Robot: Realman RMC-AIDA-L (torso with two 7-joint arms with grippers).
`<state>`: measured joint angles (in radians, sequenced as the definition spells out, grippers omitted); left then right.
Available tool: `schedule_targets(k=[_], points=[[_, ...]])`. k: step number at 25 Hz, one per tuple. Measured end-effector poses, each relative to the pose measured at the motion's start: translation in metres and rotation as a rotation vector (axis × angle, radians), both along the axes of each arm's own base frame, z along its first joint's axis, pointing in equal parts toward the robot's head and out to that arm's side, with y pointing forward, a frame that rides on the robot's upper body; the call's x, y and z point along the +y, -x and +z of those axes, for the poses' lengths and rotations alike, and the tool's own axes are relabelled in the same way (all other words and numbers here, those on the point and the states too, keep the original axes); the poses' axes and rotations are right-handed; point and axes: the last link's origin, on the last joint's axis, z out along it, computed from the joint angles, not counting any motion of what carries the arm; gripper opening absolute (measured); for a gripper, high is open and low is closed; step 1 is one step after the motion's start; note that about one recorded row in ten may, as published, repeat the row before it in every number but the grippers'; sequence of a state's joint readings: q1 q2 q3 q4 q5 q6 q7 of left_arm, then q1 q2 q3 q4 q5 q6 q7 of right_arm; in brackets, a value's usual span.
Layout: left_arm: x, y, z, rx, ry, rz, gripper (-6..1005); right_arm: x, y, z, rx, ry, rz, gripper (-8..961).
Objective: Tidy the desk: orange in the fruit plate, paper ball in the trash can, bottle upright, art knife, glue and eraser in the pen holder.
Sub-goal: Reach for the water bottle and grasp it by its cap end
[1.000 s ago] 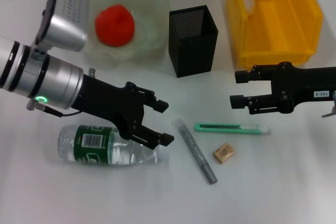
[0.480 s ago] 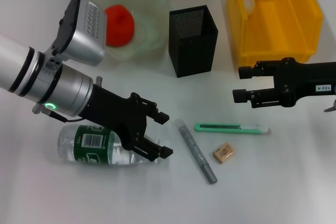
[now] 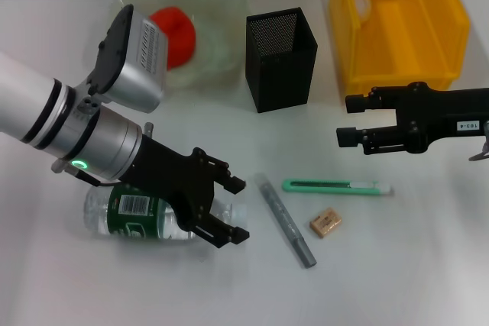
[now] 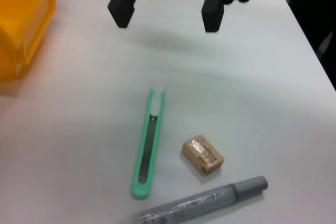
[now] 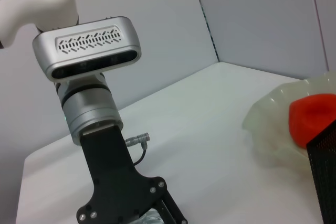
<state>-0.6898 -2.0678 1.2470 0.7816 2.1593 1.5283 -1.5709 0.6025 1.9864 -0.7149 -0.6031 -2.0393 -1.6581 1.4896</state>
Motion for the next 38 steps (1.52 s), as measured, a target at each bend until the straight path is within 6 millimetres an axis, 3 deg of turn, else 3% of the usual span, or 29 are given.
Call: schedule_targets(k=[16,33,38], points=[[0.000,0.007,-0.013,0.069,-0.027,-0.030,813,0.000,0.001,0.000,-0.003,0.008,0.001,761],[-0.001,0.010,-0.016,0.107,-0.025,-0.046,640,0.000,0.000,0.000,-0.008,0.014,-0.004,761],[0.000,0.003,-0.012,0.105,-0.022,-0.051,646,-0.001,0.001,0.000,-0.007,0.017,-0.002,761]])
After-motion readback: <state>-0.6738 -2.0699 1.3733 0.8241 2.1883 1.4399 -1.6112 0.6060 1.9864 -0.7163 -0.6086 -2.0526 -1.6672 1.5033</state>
